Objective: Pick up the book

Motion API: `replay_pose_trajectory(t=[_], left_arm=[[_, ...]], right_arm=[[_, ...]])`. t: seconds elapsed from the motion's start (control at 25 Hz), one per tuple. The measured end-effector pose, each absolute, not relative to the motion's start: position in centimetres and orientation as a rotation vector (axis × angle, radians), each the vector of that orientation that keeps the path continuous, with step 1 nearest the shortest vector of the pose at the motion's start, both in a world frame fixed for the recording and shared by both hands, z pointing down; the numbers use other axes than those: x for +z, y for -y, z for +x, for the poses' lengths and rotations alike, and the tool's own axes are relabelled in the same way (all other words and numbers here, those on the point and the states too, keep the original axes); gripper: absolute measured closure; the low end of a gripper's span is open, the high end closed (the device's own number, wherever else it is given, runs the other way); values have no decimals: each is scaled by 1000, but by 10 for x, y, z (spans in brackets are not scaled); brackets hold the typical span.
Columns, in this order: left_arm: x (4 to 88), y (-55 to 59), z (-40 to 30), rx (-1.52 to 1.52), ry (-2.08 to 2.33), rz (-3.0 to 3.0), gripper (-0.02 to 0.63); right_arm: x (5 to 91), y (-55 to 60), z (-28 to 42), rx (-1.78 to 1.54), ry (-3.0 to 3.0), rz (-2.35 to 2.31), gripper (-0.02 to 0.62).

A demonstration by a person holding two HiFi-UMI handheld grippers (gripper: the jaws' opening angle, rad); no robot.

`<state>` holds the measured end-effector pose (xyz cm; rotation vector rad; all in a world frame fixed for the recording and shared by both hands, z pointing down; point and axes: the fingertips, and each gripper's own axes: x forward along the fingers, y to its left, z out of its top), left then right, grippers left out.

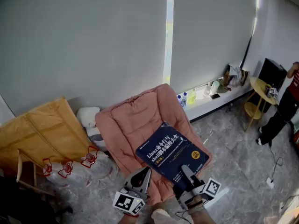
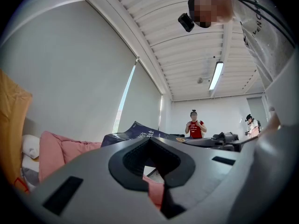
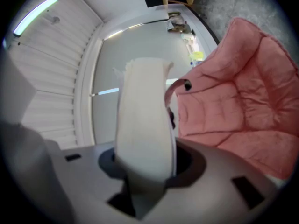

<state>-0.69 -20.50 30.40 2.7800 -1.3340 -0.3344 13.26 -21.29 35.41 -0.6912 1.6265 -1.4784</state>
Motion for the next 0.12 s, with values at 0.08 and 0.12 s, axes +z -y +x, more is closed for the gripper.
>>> replay_pose_trajectory(t=[0.08, 0.12], left_arm=[[301, 204, -7, -339, 1329, 2783, 591], [300, 203, -7, -341, 1327, 2785, 591]], right_arm=[[349, 213, 134, -1461, -1635, -691, 422], [346, 213, 134, -1452, -1640, -690, 422]])
